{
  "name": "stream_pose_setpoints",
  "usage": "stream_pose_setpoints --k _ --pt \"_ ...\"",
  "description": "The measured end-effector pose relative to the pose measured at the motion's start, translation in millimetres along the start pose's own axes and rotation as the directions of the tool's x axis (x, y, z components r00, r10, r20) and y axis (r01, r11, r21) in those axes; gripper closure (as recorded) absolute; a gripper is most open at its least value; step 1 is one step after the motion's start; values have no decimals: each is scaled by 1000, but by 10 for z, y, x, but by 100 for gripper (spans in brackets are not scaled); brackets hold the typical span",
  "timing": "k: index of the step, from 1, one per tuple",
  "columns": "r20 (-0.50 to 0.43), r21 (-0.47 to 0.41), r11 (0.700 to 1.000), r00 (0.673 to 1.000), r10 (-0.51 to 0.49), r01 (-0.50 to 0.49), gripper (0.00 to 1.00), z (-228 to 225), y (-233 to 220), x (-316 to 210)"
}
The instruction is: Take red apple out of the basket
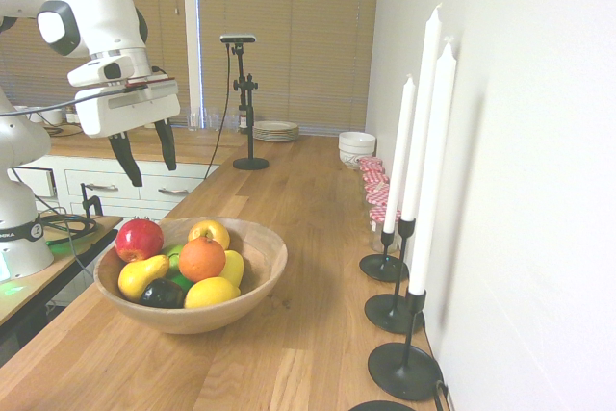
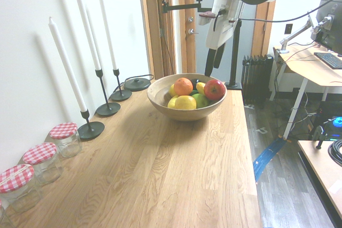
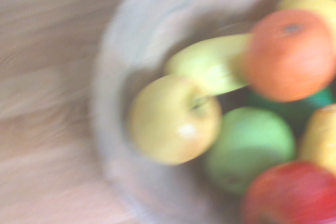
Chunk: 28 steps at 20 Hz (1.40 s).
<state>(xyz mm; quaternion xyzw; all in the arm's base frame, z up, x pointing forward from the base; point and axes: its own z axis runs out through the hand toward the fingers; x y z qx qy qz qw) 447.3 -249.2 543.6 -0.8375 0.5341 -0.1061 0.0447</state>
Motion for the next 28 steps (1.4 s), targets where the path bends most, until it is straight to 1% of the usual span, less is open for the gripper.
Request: stream_pose_setpoints --k 4,11,15,27,28 --pt "13 -2 999 998 54 -54 0 85 160 271" --pt "50 -30 993 992 120 -118 0 446 332 450" --pt "66 -30 988 986 154 -152 0 595 400 523" --pt "95 -56 986 982 163 -159 0 995 330 526" --pt "95 -55 985 982 166 -161 100 1022 330 527"
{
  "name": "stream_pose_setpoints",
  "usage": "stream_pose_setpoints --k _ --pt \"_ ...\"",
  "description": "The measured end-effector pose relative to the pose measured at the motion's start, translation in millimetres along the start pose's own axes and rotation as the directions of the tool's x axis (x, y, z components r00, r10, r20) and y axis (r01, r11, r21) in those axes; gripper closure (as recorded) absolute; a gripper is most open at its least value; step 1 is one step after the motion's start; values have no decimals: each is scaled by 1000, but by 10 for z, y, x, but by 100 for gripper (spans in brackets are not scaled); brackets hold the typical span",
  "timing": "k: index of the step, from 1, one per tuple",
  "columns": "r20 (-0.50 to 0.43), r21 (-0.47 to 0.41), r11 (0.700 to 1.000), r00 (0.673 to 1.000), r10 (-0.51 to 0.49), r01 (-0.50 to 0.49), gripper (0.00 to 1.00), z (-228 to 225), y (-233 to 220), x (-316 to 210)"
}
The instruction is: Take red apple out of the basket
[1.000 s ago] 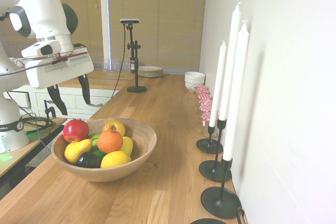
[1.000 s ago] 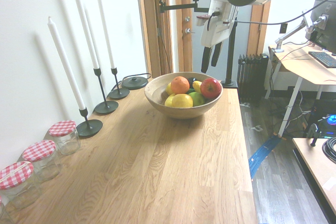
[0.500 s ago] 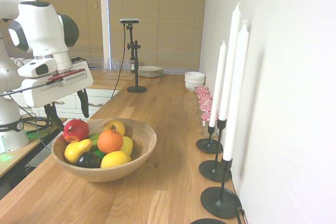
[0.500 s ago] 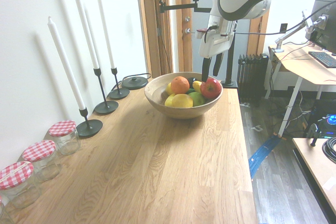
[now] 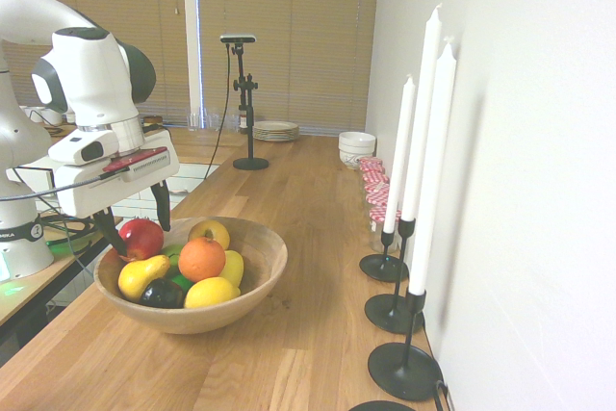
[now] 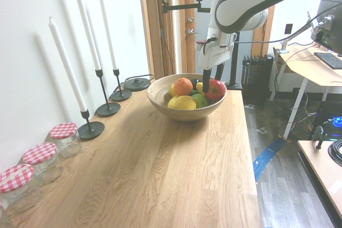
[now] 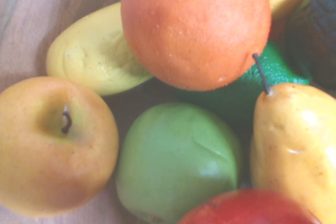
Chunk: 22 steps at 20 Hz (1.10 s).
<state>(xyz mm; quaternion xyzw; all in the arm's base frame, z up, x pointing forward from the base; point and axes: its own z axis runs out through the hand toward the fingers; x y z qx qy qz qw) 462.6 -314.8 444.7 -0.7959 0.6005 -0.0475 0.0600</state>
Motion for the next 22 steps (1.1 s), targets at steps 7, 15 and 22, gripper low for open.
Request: stream_pose_setpoints --k 7,15,22 --pt "-4 18 1000 1000 12 -12 100 26 -6 15" --pt "-5 21 1000 1000 10 -10 100 16 -10 19" --pt "-37 78 994 997 -70 73 100 -521 -406 -206"
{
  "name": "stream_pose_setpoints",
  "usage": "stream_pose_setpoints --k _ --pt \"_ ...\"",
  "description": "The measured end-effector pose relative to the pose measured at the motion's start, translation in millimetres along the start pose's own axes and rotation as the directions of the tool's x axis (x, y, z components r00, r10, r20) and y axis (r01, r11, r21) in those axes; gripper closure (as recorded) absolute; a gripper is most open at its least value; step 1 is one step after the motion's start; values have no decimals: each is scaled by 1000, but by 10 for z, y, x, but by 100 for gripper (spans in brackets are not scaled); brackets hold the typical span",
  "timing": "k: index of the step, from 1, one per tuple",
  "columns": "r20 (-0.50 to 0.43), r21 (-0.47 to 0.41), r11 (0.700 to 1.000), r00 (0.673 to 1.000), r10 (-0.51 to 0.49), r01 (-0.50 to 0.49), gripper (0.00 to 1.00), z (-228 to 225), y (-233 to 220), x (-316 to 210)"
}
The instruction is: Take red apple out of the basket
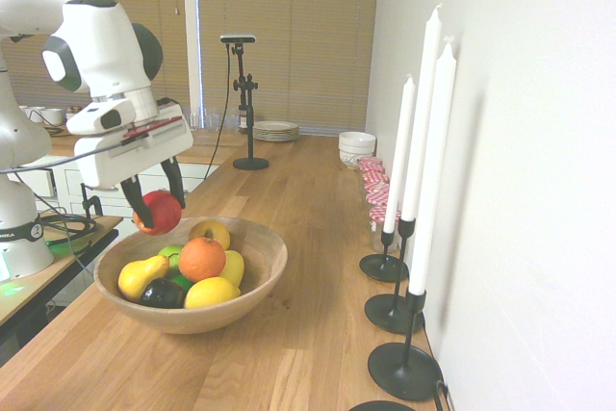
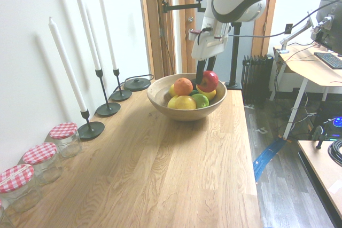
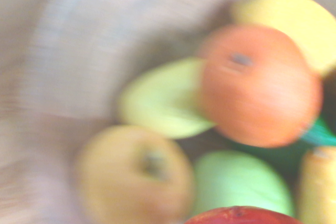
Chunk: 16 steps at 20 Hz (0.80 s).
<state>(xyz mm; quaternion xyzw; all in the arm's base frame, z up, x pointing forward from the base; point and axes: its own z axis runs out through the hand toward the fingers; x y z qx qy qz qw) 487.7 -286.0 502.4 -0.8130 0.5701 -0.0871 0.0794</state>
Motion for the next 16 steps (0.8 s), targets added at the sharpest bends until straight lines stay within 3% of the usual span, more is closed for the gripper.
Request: stream_pose_setpoints --k 7,12,16 --pt "-16 6 968 967 -253 253 100 -466 -999 -998" --pt "3 -40 936 937 -350 350 100 -175 -1478 -1691" --pt "22 -80 926 929 -369 370 100 204 -1698 -1955"
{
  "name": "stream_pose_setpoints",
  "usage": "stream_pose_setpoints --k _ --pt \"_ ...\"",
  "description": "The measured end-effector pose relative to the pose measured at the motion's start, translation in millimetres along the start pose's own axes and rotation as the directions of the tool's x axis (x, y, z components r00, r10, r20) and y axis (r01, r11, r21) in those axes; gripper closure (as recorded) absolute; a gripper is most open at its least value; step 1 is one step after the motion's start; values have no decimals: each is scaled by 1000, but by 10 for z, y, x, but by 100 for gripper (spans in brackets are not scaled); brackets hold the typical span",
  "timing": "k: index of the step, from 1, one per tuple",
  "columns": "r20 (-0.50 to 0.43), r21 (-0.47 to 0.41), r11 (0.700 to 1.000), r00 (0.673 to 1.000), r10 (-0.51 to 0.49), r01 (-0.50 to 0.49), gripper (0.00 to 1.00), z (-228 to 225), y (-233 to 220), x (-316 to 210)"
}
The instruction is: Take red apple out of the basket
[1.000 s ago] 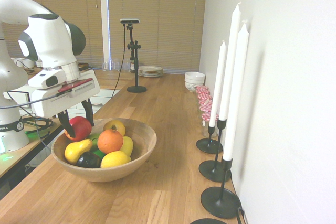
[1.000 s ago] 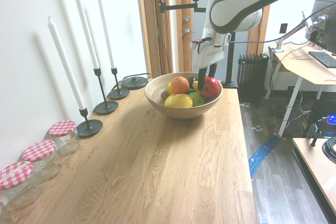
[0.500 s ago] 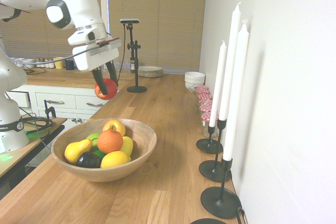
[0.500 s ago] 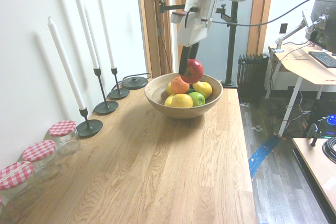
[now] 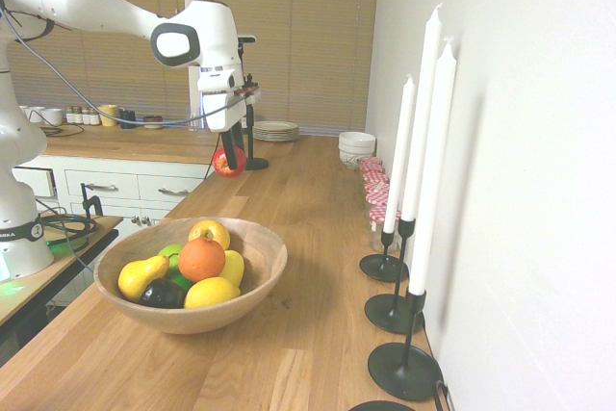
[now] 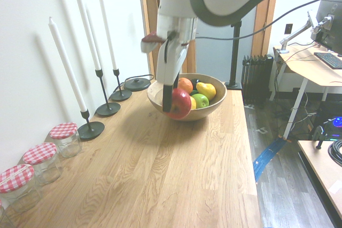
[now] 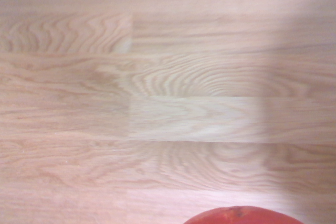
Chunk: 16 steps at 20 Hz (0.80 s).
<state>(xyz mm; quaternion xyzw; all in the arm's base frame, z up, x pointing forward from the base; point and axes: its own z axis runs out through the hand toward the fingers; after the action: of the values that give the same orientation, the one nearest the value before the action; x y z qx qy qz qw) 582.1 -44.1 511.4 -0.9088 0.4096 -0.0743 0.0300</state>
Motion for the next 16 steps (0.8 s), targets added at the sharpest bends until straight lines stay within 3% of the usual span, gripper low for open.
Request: stream_pose_setpoints --k 6,16 --pt "35 -55 998 999 11 -9 100 631 -184 43" --pt "47 -109 994 999 28 -22 100 1242 -378 115"
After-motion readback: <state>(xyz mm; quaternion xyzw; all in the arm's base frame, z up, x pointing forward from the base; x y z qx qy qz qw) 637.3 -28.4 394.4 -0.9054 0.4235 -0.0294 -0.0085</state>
